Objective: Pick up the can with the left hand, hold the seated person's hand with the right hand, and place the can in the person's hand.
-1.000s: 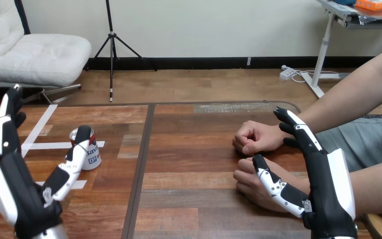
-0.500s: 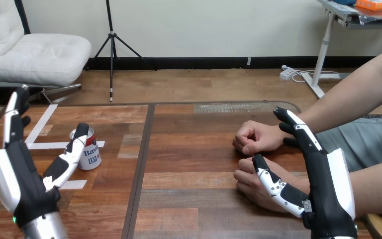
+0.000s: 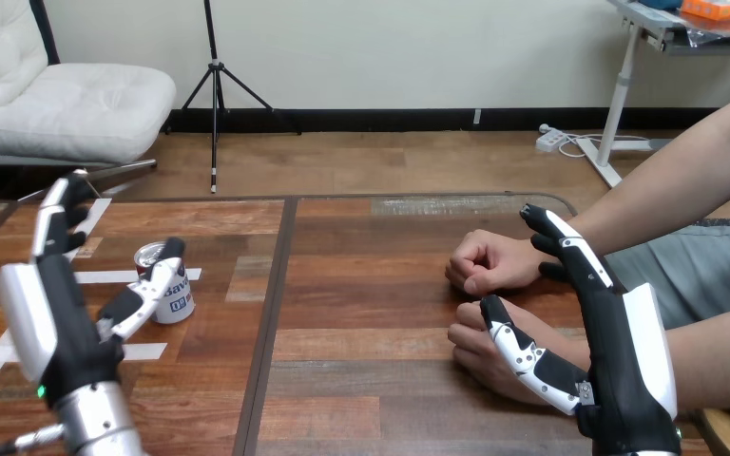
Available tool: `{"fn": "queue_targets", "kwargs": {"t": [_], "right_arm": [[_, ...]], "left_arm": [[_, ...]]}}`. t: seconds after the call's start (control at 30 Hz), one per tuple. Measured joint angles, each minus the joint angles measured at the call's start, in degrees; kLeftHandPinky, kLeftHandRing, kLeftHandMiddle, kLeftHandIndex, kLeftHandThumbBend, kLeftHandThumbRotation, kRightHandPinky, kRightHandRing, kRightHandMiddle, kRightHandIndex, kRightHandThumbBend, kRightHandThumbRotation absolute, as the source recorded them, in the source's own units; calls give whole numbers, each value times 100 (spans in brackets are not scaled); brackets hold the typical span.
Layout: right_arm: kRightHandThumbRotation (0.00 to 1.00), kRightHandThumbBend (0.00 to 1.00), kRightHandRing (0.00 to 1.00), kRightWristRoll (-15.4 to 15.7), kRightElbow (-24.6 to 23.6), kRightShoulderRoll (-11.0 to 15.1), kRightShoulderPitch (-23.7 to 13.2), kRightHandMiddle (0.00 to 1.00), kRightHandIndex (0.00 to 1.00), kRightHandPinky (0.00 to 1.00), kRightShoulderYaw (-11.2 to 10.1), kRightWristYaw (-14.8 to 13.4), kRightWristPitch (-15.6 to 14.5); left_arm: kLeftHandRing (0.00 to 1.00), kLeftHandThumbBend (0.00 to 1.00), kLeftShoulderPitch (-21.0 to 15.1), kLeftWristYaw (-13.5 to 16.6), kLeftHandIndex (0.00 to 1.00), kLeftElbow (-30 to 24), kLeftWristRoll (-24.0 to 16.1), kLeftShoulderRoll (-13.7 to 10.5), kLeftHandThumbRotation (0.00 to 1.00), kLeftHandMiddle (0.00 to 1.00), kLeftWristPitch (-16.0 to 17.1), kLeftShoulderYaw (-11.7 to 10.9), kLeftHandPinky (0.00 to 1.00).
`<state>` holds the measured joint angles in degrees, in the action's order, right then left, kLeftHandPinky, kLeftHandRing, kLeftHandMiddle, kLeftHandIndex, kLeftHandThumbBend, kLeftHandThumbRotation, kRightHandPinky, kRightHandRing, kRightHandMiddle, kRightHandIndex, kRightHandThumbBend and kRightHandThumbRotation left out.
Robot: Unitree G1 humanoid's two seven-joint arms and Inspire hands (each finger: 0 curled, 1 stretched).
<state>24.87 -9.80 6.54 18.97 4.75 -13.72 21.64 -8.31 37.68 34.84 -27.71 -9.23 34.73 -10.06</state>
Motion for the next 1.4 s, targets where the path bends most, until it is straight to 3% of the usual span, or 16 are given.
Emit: {"fn": "queue_targets", "kwargs": {"t": [0.93,1.4], "right_arm": [[0,43,87,-14,0,7,0,89,87,81,-5,66,0],[0,44,87,-8,0,7,-4,89,86,81,-21,80,-1]], "left_arm": [[79,87,-870,-188,86,1125,23,-216,33,84,-994,598,69],[86,96,-1015,-230,95,1341,-60,-391,44,93,-1542,932,72]]}}
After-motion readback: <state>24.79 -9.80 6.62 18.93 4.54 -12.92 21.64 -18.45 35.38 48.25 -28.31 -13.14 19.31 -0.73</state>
